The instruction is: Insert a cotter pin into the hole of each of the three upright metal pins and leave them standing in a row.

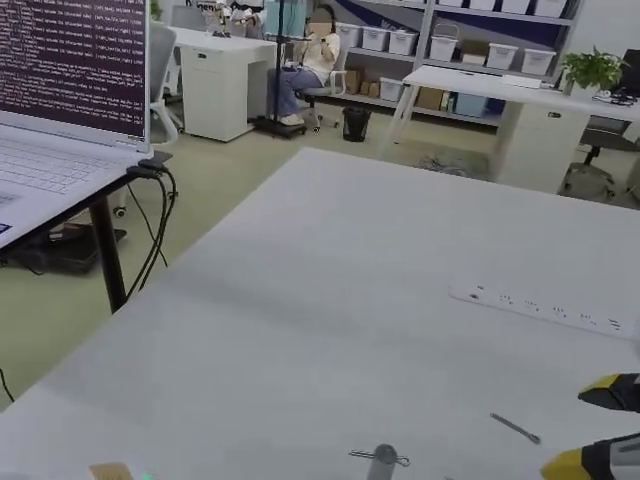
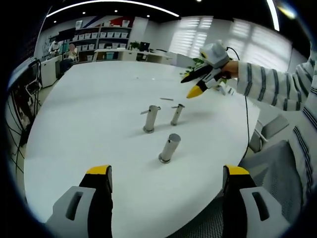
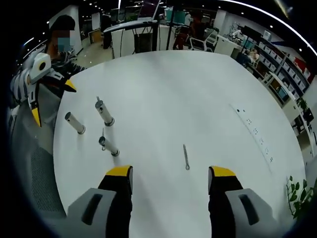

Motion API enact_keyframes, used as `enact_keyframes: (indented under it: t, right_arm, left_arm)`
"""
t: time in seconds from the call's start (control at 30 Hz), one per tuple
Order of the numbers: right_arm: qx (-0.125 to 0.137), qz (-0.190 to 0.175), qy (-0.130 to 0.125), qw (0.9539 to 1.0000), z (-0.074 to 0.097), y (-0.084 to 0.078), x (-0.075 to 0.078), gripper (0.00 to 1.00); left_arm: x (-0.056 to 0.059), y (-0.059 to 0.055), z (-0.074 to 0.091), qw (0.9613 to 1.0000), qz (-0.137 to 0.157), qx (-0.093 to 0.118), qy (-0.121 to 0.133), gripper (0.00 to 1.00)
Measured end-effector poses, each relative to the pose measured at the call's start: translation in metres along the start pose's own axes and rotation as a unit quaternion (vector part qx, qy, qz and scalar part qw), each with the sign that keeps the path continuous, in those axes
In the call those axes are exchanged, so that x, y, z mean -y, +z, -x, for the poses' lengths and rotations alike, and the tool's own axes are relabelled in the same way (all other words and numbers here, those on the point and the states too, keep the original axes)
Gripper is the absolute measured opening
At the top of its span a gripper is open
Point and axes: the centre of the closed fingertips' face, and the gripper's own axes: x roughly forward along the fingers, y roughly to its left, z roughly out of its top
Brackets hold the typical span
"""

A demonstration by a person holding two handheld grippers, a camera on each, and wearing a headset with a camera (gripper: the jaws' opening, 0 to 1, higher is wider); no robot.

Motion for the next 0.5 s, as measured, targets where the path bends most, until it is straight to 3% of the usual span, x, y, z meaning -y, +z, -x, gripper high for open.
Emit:
enact_keyframes:
  t: [0.27, 0.5]
  right_arm:
    - [-0.040, 0.018, 0.011, 0.9990, -0.021, -0.011, 0.012, 0.50]
    - [-0.064, 0.020, 0.030, 0.9973, -0.038, -0.020, 0.019, 0.32]
  left_arm:
    - [0.009, 0.002, -0.001, 0.9999, -0.004, 0.004, -0.014, 0.90]
    - [0.011, 0.000, 0.001, 0.9998, 0.004, 0.002, -0.020, 0.90]
